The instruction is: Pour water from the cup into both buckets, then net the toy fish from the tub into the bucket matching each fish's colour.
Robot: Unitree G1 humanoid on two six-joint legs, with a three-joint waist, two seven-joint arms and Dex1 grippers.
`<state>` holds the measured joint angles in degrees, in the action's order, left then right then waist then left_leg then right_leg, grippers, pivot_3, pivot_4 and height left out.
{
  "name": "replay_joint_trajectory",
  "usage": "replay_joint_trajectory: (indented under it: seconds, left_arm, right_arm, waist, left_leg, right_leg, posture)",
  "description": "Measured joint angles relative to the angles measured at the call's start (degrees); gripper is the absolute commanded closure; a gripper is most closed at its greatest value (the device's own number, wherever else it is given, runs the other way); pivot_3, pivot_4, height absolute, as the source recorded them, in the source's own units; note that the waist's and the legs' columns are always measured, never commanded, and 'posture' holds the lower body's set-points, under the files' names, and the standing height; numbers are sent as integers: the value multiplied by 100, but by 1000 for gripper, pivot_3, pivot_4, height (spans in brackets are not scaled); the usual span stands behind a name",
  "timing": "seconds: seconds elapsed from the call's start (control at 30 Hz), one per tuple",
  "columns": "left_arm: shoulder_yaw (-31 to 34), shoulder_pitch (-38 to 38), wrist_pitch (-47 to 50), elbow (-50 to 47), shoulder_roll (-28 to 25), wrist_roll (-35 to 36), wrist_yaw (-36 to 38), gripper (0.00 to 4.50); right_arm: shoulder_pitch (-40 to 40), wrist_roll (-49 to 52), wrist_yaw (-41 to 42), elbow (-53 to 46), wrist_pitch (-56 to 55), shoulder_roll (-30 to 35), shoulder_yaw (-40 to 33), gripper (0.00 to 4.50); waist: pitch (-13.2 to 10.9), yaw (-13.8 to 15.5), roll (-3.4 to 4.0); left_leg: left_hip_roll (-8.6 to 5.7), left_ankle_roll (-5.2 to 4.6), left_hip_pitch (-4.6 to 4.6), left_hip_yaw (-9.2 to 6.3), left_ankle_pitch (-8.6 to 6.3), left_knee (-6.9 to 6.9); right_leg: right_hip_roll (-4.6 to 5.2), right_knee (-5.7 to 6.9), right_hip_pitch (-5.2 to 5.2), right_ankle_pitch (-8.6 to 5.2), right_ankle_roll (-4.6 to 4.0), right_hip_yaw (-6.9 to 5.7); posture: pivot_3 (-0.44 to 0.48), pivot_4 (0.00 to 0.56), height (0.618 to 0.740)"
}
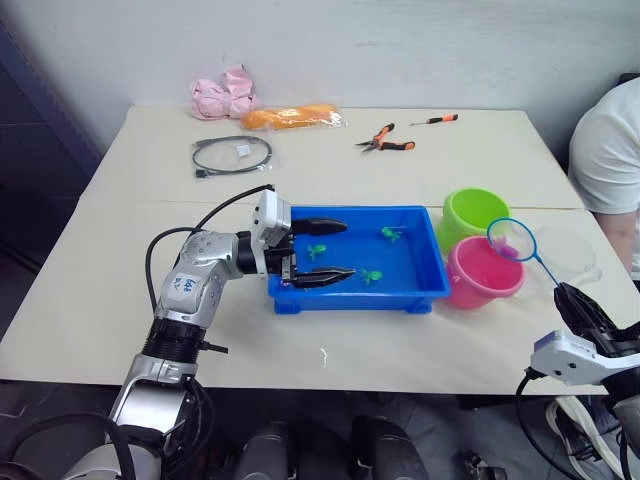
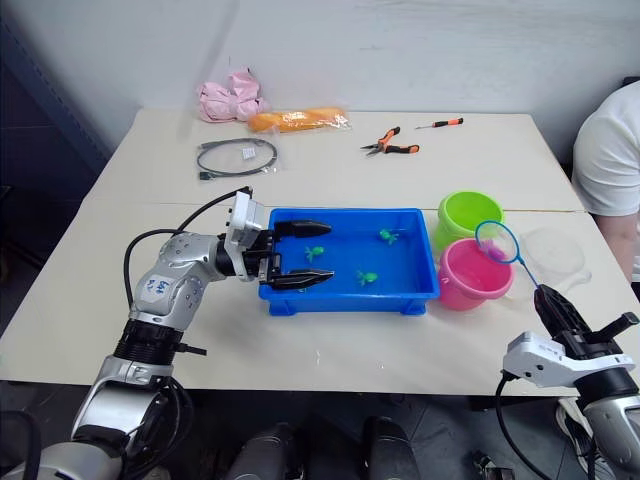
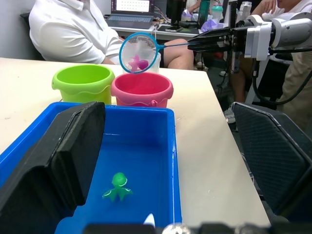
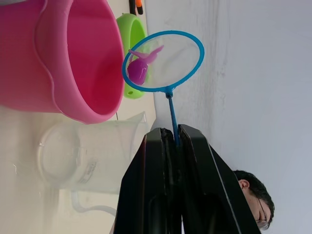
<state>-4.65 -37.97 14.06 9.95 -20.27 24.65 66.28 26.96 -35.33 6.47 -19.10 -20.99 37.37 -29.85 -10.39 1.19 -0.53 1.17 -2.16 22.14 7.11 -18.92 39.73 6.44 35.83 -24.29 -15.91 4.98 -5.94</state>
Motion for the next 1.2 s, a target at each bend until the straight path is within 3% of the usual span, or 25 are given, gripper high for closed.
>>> replay_joint_trajectory:
  seconds: [0.5, 0.67, 0.8, 0.87, 1.03, 1.2]
  left_arm:
    - [-4, -12, 18, 3, 16, 0, 9, 58]
    - [36, -1, 17, 10, -124, 2, 30, 58]
    - [450, 200, -44, 61, -622, 89, 198, 58]
    - [667, 336, -149, 146, -839, 91, 224, 58]
    - [1000, 724, -297, 175, -1309, 89, 254, 58]
    - [1158, 1046, -310, 109, -1743, 53, 251, 58]
  right_arm:
    - [60, 48, -201, -56, -159, -184, -142, 4500]
    - [-434, 2040, 757, -489, 309, -86, 16, 4500]
    - [-1172, 4989, 1947, -1283, 2215, 320, 441, 4500]
    - [-1552, 5970, 2281, -1526, 3189, 649, 575, 4500]
    - [-2705, 6982, 2430, -1792, 4969, 1132, 1498, 4500]
    - [-3935, 7130, 2199, -1864, 6254, 1045, 2640, 4500]
  waist:
    - [0, -7, 0]
    - [0, -91, 0]
    - [1, -165, 2]
    - [1, -130, 1]
    - [0, -102, 0]
    - [0, -109, 0]
  left_leg:
    - [1, 1, -1, 0, 1, 0]
    - [4, 1, -6, -1, 1, 0]
    - [27, 5, -8, -6, 1, 0]
    - [27, 6, -7, -16, 1, 0]
    - [18, -3, 0, -21, -4, 5]
    - [22, 2, 11, -23, -8, 7]
  right_leg:
    - [-1, 1, 0, 0, 0, 1]
    - [-1, 5, 3, 0, 0, 2]
    - [9, 6, 4, -1, -10, 0]
    - [10, 5, 4, -5, -16, -7]
    - [24, 2, 4, -5, -16, -12]
    - [27, 1, -3, -5, -16, -18]
  posture:
    - [0, 150, 740]
    - [0, 150, 740]
    - [0, 150, 740]
    - [0, 150, 740]
    - [0, 150, 740]
    - [0, 150, 740]
